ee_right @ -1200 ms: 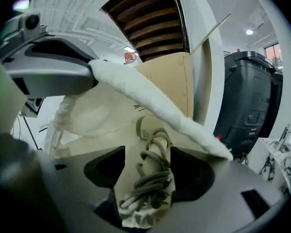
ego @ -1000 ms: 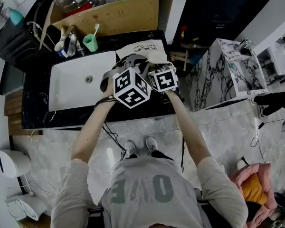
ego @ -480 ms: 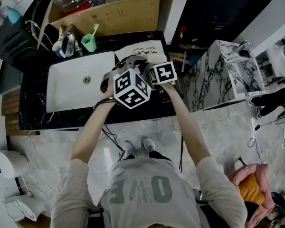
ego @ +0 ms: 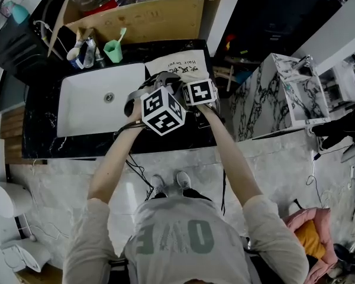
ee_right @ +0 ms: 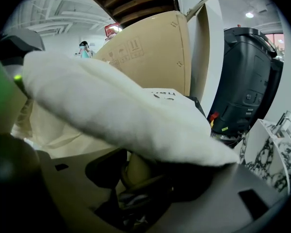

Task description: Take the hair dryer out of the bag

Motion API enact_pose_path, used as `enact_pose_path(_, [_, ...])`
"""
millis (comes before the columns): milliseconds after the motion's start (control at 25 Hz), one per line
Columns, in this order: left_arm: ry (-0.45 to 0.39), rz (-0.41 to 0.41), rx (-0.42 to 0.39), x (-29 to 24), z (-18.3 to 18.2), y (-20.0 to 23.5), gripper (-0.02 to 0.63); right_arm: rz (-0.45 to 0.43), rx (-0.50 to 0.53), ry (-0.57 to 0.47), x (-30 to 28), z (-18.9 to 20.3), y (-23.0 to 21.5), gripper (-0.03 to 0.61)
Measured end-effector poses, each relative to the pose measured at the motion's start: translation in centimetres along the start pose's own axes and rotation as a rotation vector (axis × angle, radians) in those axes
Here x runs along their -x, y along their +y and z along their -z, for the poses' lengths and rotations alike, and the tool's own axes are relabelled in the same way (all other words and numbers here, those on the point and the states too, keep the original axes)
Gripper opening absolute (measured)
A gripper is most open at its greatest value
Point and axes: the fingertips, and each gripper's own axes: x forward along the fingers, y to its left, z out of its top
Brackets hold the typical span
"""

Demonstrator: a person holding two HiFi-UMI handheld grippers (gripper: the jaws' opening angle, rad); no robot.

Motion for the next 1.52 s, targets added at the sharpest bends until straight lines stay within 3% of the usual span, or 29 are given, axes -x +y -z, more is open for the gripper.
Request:
enact_pose_path(160, [0.001,0.002,0.001,-0.1,0.0,-0.4,0.041,-0.084,-0.029,-0.032,-0.4,-0.9,1.1,0.27])
enact_pose_path(320, [0.006,0.001,0.012,-0.2,0.1,-0.5,0.041,-0.038,-0.018,-0.015,-0.2,-0.3,-0.1,0.265])
enact_pose_path(960, [0.023,-0.034,0.028,0.0,0.6,-0.1,0.041,-0.074,-0.04,-0.095,2.2,-1.5,-0.1,0.256])
enact_pose_path(1520, [0.033,-0.06,0.005,0.4,0.3,-0.6,0.041,-0.087,-0.104,-0.186,6.9,0.0,0.5,0.253])
